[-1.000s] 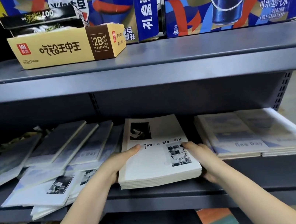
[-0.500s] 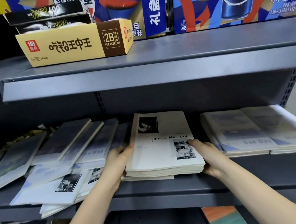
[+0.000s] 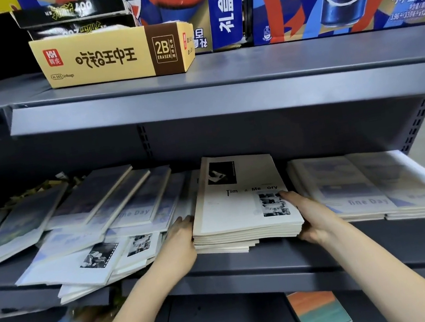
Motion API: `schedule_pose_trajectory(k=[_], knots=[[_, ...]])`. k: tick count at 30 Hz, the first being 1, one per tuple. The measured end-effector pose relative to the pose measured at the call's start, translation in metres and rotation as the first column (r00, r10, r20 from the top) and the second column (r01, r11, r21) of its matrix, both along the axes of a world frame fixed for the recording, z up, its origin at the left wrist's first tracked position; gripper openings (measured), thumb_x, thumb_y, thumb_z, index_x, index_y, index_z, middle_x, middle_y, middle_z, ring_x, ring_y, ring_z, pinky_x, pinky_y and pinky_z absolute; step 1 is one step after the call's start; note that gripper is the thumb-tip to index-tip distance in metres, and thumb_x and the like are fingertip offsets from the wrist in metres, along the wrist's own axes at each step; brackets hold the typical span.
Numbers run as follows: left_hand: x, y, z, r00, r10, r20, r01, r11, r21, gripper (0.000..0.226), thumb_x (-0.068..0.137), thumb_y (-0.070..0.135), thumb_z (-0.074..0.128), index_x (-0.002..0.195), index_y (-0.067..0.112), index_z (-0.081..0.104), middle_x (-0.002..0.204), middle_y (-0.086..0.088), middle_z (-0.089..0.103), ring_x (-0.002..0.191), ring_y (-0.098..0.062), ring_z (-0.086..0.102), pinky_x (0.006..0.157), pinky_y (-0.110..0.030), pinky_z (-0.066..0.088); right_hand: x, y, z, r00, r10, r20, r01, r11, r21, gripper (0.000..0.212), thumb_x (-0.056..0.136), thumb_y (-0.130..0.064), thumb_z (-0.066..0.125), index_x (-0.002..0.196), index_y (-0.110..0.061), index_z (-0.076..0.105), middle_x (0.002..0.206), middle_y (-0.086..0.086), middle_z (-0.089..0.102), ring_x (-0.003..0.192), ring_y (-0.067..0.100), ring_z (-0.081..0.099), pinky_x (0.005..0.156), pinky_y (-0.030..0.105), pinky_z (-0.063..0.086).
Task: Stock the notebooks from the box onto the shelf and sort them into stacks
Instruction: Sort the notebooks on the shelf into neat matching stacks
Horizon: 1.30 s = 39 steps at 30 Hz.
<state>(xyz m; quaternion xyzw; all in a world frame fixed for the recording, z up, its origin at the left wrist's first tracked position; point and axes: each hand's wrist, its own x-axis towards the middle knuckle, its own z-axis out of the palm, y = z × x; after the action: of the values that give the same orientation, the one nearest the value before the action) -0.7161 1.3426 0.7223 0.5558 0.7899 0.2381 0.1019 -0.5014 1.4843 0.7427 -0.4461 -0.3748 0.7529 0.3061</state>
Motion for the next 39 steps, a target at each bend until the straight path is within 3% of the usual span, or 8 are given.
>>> schedule_pose_trajectory(k=[4,8,12,18,25,31,35,39], knots=[[-0.002,0.005,-0.012,0.994,0.0,-0.111,-0.009,0.997,-0.082,0.055,0.09,-0.001,0.034,0.143,0.012,0.036,0.155,-0.005,0.024,0.144,-0.021,0.015,0.117,-0.033,0.016,0.011,-0.001,0.0,0.997,-0.025,-0.08,0.019,0.998,-0.068,0.027,0.087,-0.027,0.063,0.11,-0.013,0.063,0.108,0.014,0.07,0.097,0.031,0.067,0.079,0.047,0.056],[0.001,0.004,-0.011,0.994,0.009,-0.109,-0.013,0.999,-0.042,0.056,0.089,-0.002,0.033,0.143,0.011,0.036,0.154,-0.004,0.024,0.144,-0.021,0.016,0.118,-0.032,0.014,0.013,-0.012,0.005,0.996,0.073,-0.057,-0.078,0.993,-0.089,0.019,0.089,-0.022,0.061,0.103,-0.009,0.061,0.102,0.02,0.07,0.093,0.04,0.067,0.073,0.061,0.054],[0.001,0.004,-0.005,0.992,-0.016,-0.121,0.001,0.992,-0.126,0.055,0.091,0.006,0.034,0.145,0.012,0.029,0.157,-0.004,0.016,0.145,-0.019,0.01,0.119,-0.032,0.011,0.011,-0.015,0.011,0.995,0.097,-0.017,-0.098,0.994,-0.055,0.01,0.09,-0.011,0.059,0.097,-0.004,0.06,0.081,0.018,0.072,0.087,0.041,0.067,0.066,0.061,0.054],[0.01,-0.007,-0.002,0.961,0.033,-0.276,-0.105,0.963,-0.249,0.071,0.088,0.026,0.043,0.149,0.012,0.008,0.157,-0.012,0.0,0.145,-0.026,0.001,0.118,-0.037,0.01,0.014,-0.014,0.014,0.999,0.033,-0.023,-0.035,0.996,-0.084,0.012,0.085,-0.008,0.063,0.096,-0.004,0.058,0.095,0.022,0.066,0.085,0.043,0.066,0.062,0.061,0.054],[-0.003,0.003,0.013,0.982,0.131,-0.138,-0.162,0.957,-0.242,0.041,0.08,-0.009,0.038,0.119,-0.003,0.046,0.136,-0.02,0.04,0.121,-0.032,0.044,0.096,-0.029,0.035,0.02,-0.013,0.014,0.999,0.018,-0.03,-0.021,0.996,-0.086,0.015,0.084,-0.007,0.065,0.097,-0.003,0.059,0.092,0.021,0.067,0.073,0.04,0.069,0.059,0.058,0.056],[-0.015,0.002,0.008,0.976,0.13,-0.177,-0.161,0.971,-0.174,0.027,0.084,-0.006,0.039,0.107,-0.003,0.053,0.115,-0.02,0.055,0.1,-0.035,0.057,0.083,-0.038,0.044,0.01,-0.019,0.015,0.997,0.046,-0.055,-0.049,0.997,-0.054,0.007,0.086,-0.007,0.063,0.091,-0.002,0.061,0.073,0.017,0.071,0.068,0.038,0.07,0.059,0.059,0.054],[-0.015,0.004,0.021,0.981,0.194,-0.012,-0.194,0.978,-0.082,0.03,0.098,0.008,0.034,0.122,-0.001,0.049,0.086,-0.006,0.054,0.108,-0.034,0.055,0.089,-0.036,0.04,-0.004,-0.022,0.012,0.993,0.097,-0.061,-0.098,0.995,-0.015,0.012,0.087,-0.009,0.062,0.097,-0.002,0.062,0.08,0.017,0.073,0.073,0.036,0.071,0.061,0.057,0.056],[-0.012,0.004,0.034,0.938,0.255,0.235,-0.256,0.966,-0.026,0.043,0.101,0.03,0.03,0.122,0.001,0.052,0.118,-0.018,0.058,0.116,-0.032,0.051,0.089,-0.032,0.037,-0.021,-0.025,0.009,0.991,0.113,-0.068,-0.115,0.993,-0.015,0.025,0.086,-0.01,0.064,0.108,0.001,0.059,0.104,0.024,0.068,0.088,0.041,0.068,0.066,0.059,0.056]])
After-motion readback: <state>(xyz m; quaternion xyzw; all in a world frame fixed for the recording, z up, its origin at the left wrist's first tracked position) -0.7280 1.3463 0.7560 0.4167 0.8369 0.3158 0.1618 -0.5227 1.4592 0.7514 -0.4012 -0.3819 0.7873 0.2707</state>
